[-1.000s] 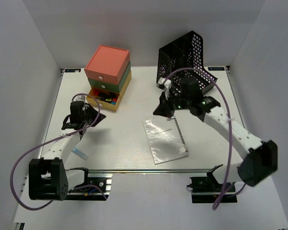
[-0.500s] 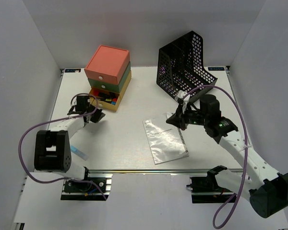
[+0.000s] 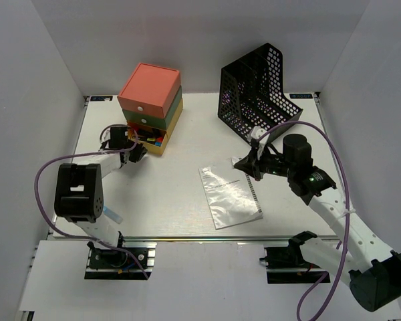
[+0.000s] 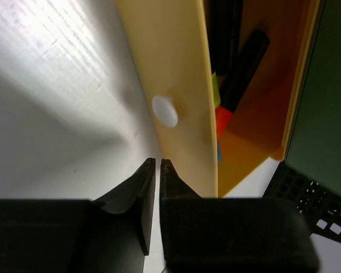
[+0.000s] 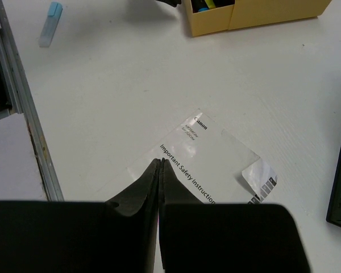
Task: Organize the desk
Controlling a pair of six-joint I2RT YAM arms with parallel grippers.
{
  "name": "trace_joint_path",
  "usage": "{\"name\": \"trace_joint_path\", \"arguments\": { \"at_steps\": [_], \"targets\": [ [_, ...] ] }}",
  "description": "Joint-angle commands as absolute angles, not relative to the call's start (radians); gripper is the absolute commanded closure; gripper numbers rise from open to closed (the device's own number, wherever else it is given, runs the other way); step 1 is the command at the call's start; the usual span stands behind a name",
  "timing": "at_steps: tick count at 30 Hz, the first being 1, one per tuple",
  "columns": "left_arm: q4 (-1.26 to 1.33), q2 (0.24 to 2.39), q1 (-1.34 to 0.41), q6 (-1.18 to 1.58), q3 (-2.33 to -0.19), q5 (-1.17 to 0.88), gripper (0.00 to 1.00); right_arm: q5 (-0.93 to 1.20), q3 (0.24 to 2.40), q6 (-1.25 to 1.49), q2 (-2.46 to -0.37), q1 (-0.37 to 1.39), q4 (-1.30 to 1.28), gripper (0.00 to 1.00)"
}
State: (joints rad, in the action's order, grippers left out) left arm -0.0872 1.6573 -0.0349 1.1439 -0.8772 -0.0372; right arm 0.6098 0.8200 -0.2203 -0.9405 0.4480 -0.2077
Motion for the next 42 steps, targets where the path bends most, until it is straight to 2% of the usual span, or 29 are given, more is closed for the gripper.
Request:
{"name": "trace_joint_path", "arguments": {
  "at_steps": [1,10,26,42],
  "targets": [
    [-0.025,1.681,-0.037,1.177,-0.925,-0.043,0.78,0.589,0.815,-0.244,-0.919,0.445,-0.172,1.00],
    [0.024,1.752,-0.037,1.189,-0.989,-0.057,0.66,0.589,0.813,-0.252,-0.923,0.446,-0.172,1.00],
    [0.150,1.870,-0.046,1.235,-1.040,-0.103,0.58,0.571,0.813,-0.264,-0.927,0.445,-0.172,1.00],
    [0.227,1.934,-0.046,1.250,-1.083,-0.137,0.44,0.566,0.813,-0.270,-0.940,0.443,-0.176,1.00]
  ]
}}
